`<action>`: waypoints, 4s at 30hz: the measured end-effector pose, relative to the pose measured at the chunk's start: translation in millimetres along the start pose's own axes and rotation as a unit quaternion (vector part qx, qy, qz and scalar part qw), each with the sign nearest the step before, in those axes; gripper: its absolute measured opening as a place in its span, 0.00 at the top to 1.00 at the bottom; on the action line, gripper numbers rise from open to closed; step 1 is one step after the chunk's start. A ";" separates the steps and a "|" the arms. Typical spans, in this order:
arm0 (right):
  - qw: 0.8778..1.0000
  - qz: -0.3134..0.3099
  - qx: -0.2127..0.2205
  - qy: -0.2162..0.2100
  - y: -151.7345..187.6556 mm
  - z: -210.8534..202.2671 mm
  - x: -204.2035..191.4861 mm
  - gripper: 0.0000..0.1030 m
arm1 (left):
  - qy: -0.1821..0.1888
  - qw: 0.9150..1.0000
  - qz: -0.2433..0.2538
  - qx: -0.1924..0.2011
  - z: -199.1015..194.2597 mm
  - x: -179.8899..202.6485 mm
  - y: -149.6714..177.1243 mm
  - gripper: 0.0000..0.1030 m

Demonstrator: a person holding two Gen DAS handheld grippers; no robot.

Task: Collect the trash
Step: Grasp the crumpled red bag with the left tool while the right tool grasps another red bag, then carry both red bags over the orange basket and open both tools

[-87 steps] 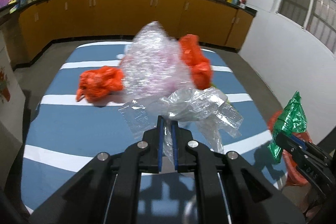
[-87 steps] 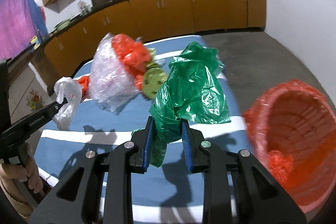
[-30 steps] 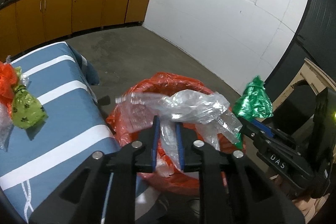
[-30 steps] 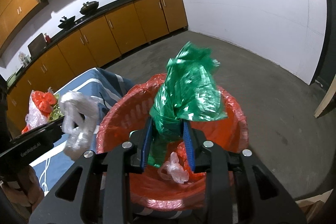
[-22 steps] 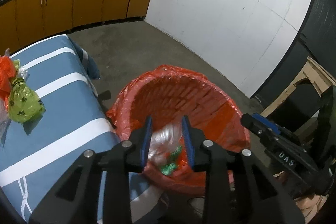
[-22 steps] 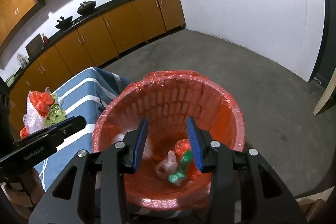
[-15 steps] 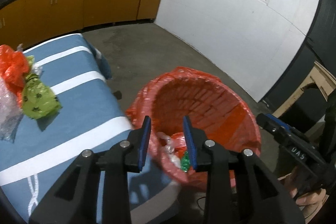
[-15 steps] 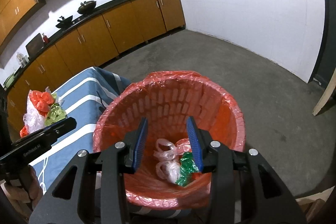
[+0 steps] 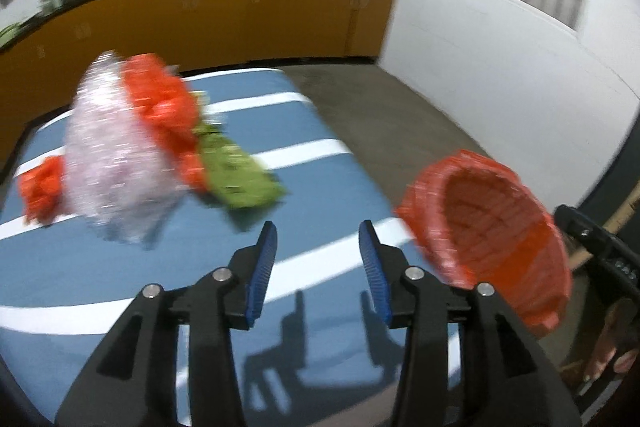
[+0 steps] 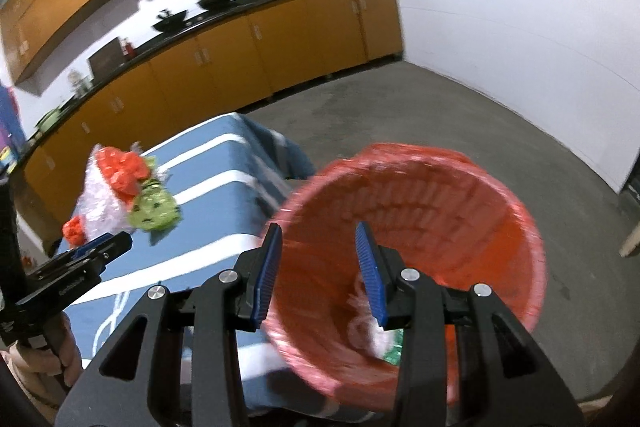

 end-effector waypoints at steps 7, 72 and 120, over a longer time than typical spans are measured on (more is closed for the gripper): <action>0.998 -0.034 -0.006 -0.051 -5.9 21.5 -58.1 0.61 | -0.080 0.996 -0.025 0.020 -17.7 -73.3 1.0 0.51; 0.961 -0.086 -0.082 -0.250 3.9 138.3 -255.7 0.66 | -0.179 0.978 -0.106 0.028 -6.5 -277.9 -12.3 0.76; 0.999 0.014 0.048 0.015 -15.2 -49.1 14.2 0.66 | 0.101 0.992 0.034 0.074 -81.9 56.0 -41.4 0.76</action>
Point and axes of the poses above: each gripper's, at about its wrist camera, not at the fingertips, and z roughly the way its jaws point, x to its right, y to its underside, the point moved 4 cm from there along z, roughly the way its jaws point, and after that the axes turned 7 degrees about x, right-handed, at the moved point
